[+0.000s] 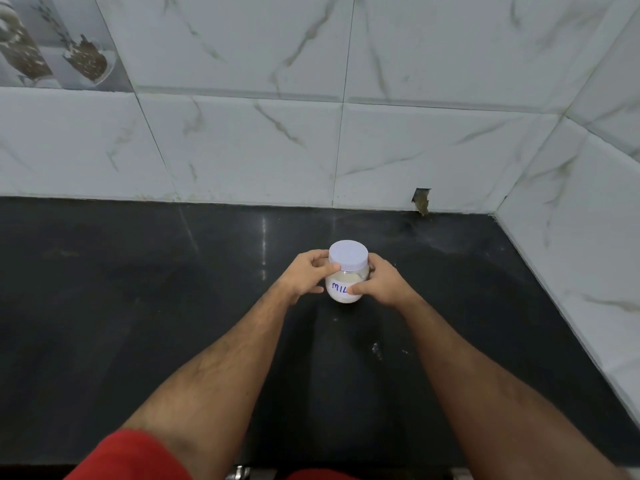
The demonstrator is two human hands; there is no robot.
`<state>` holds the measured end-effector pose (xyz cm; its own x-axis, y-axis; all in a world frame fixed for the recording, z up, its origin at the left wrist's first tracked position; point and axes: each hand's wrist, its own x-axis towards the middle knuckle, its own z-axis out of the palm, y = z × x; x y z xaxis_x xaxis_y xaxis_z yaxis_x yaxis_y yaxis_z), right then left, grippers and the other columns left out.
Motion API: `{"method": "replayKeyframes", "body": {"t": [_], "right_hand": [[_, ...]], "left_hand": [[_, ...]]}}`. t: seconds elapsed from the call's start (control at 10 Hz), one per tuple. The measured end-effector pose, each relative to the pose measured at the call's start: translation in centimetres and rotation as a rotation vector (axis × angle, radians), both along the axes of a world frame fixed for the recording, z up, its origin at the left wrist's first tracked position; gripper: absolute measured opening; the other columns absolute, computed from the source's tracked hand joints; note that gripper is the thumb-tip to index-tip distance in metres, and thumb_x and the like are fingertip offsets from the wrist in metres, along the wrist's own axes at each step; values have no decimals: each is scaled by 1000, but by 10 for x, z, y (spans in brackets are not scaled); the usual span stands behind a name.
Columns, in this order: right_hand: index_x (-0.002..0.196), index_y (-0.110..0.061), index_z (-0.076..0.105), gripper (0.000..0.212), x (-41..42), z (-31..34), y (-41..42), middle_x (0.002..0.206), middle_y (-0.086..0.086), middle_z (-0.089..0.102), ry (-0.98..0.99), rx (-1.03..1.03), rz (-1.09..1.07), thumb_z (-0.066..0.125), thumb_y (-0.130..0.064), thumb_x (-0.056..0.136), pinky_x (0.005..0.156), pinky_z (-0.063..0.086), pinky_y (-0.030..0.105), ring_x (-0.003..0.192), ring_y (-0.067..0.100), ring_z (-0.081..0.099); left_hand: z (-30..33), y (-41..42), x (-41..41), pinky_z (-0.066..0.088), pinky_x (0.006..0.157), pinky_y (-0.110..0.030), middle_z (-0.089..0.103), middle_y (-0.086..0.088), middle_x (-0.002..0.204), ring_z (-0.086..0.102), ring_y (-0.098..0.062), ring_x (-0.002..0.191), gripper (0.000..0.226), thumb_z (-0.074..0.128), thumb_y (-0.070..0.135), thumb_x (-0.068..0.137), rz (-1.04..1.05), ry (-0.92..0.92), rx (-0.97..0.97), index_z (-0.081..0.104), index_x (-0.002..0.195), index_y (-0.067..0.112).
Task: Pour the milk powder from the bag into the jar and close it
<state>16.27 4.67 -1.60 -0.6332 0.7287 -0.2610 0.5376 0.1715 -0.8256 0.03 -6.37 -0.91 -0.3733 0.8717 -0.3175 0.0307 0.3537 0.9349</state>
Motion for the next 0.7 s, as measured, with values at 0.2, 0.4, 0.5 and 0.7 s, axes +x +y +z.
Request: {"method": "replayKeyframes", "body": {"t": [0.2, 0.4, 0.5, 0.7], "right_hand": [[138, -13, 50, 77, -19, -5, 21, 132, 4, 62, -54, 111, 34, 82, -2, 69, 101, 50, 39, 119, 24, 59], [139, -11, 51, 73, -26, -12, 23, 133, 7, 63, -55, 148, 52, 78, 0, 73, 103, 49, 41, 120, 26, 60], [141, -13, 50, 71, -23, -15, 29, 133, 8, 64, -46, 124, 58, 76, 0, 76, 103, 51, 43, 117, 25, 62], [155, -15, 36, 77, -12, 6, 22, 154, 7, 46, -20, 244, 9, 72, -29, 88, 113, 39, 39, 139, 24, 46]], "left_hand": [[-3, 14, 1, 54, 87, -36, 63, 5, 130, 59, -14, 114, 49, 67, 24, 93, 76, 49, -1, 51, 139, 22], [-8, 12, 1, 53, 89, -40, 54, 4, 144, 53, -16, 118, 54, 59, 20, 98, 81, 122, -49, 40, 149, 25], [-7, 12, -3, 52, 89, -40, 46, -1, 152, 50, -21, 129, 63, 58, 20, 99, 66, 113, -77, 28, 154, 19], [0, 6, -8, 35, 115, -39, 38, -5, 157, 39, -22, 143, 70, 63, 36, 94, 132, 469, -120, 32, 153, 16]]}}
